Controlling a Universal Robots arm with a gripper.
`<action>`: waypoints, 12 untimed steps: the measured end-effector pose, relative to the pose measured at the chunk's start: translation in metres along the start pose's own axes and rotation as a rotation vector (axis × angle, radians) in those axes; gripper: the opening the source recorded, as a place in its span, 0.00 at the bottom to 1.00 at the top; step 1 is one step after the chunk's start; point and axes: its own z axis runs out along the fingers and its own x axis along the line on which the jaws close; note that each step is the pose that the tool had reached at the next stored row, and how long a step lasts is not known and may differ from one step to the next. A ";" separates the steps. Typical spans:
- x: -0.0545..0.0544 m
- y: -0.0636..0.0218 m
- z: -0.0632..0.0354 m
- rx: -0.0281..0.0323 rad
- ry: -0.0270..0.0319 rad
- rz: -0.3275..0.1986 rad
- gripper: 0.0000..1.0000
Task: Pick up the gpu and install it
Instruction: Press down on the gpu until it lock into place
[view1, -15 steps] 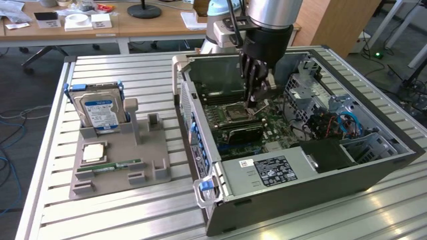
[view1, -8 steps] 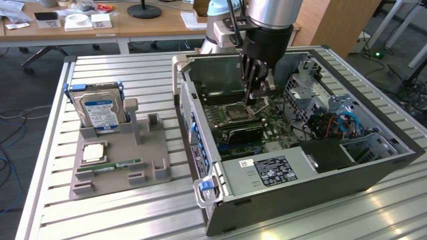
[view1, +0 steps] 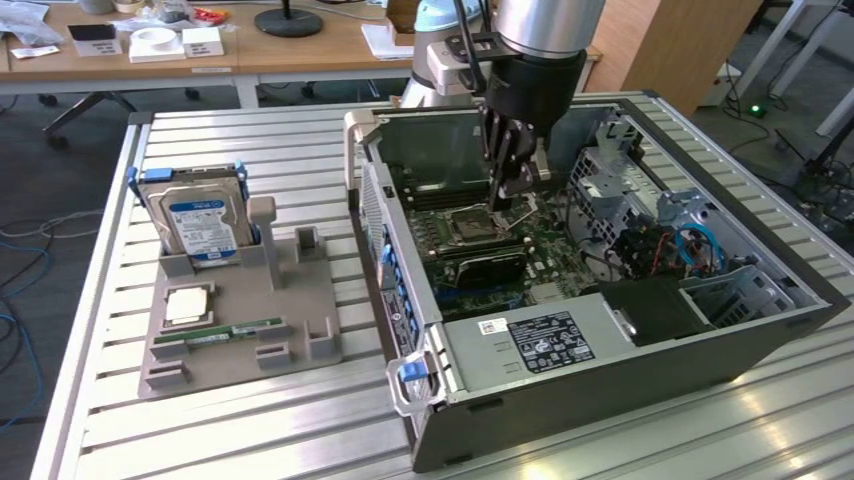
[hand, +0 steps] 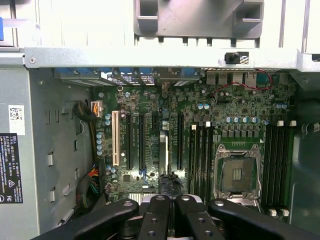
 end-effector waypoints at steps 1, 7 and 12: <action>0.000 0.0000 0.0004 0.0001 -0.0001 0.000 0.11; 0.000 0.0002 0.0065 0.0000 0.0001 0.000 0.11; 0.000 0.0006 0.0137 -0.0010 0.0005 0.000 0.11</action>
